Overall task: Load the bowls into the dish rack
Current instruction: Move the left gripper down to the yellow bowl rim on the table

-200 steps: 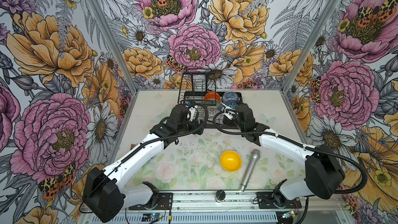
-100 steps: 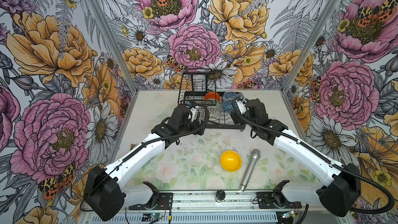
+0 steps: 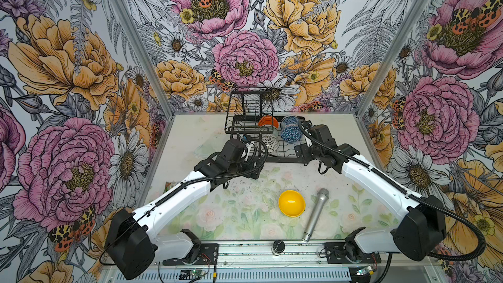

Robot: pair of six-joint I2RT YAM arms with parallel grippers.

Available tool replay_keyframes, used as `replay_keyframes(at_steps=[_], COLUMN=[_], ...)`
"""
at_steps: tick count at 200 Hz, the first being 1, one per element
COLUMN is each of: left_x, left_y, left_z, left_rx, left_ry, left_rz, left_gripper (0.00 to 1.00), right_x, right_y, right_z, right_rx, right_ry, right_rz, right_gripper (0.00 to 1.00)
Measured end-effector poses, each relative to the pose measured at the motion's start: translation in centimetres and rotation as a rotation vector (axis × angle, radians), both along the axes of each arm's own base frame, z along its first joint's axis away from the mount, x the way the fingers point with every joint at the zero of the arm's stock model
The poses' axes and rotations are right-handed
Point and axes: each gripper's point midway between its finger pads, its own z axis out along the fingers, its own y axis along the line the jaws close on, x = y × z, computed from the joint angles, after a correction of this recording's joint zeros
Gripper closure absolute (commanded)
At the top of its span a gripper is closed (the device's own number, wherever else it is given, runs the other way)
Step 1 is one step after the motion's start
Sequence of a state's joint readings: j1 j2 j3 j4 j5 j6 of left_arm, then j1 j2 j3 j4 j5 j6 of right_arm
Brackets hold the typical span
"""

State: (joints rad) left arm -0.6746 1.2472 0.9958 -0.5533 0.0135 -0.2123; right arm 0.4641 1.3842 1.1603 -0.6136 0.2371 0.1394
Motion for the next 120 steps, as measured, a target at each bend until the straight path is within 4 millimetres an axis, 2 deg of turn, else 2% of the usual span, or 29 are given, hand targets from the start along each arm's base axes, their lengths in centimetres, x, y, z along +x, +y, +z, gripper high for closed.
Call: replay_keyframes(at_steps=[63, 90, 120], left_x=[-2.2, -2.8, -3.8], left_y=[-0.7, -1.6, -2.8], left_z=[-2.5, -3.5, -5.6], left_rx=[0.032, 0.046, 0.083], left_ry=[0.072, 0.103, 0.153], left_rz=[-0.038, -0.056, -0.089], left_gripper=[0.01, 0.01, 0.01], right_x=[0.7, 0.7, 0.6], right_y=[-0.9, -0.7, -0.6], right_z=[-1.3, -1.5, -1.6], right_rx=[0.032, 0.039, 0.043], right_ry=[0.055, 0.065, 0.069], right_rz=[-0.045, -0.040, -0.035], right_gripper=[0.00, 0.01, 0.00])
